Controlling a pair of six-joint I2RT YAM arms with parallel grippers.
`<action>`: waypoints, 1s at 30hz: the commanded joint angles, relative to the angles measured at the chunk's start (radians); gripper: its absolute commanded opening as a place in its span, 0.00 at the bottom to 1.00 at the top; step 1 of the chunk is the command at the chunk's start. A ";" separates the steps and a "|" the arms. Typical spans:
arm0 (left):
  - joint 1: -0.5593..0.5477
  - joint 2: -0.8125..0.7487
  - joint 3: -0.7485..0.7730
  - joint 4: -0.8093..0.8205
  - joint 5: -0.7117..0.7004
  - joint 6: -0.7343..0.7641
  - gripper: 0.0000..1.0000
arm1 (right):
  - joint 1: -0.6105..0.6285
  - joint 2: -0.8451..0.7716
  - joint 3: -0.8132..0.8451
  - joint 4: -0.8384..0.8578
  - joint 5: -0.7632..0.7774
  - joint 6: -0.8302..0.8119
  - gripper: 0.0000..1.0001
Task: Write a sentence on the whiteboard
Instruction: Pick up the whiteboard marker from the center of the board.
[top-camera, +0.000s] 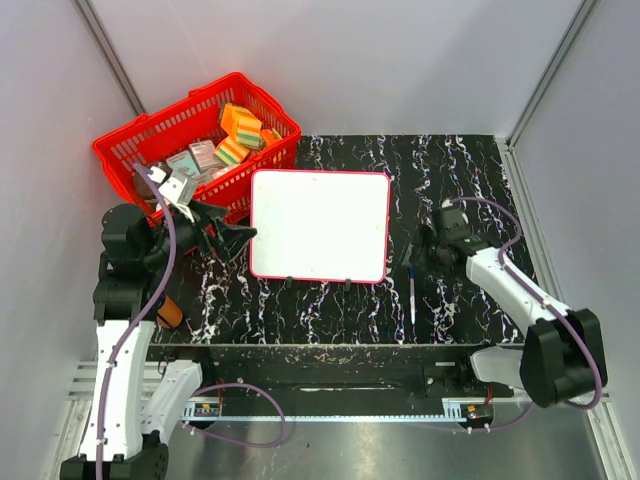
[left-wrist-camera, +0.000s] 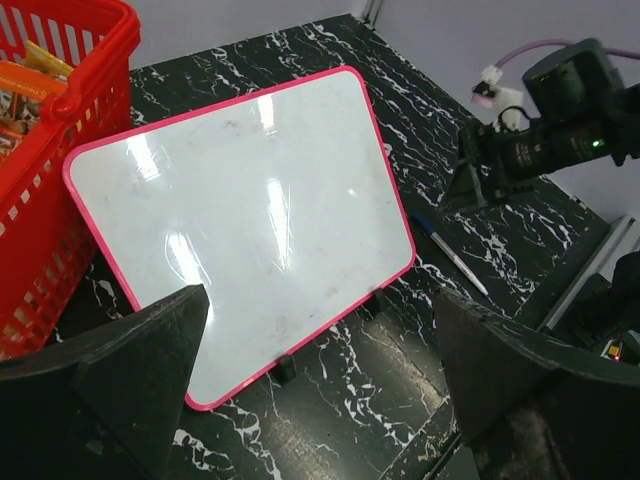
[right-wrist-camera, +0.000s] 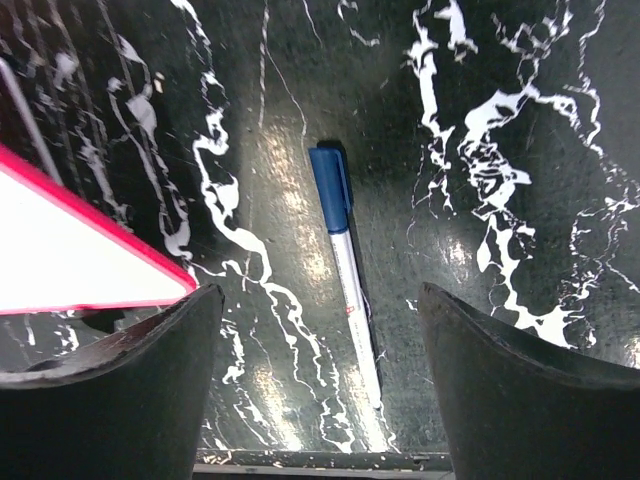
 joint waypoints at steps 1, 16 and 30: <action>0.005 0.054 0.051 0.009 0.061 0.003 0.99 | 0.040 0.076 0.037 -0.019 0.054 0.020 0.85; -0.044 0.319 0.240 -0.209 -0.259 0.078 0.99 | 0.088 0.280 0.019 0.041 0.009 0.019 0.52; -0.172 0.431 0.297 -0.249 -0.321 0.135 0.99 | 0.103 0.376 0.019 0.071 0.014 -0.003 0.00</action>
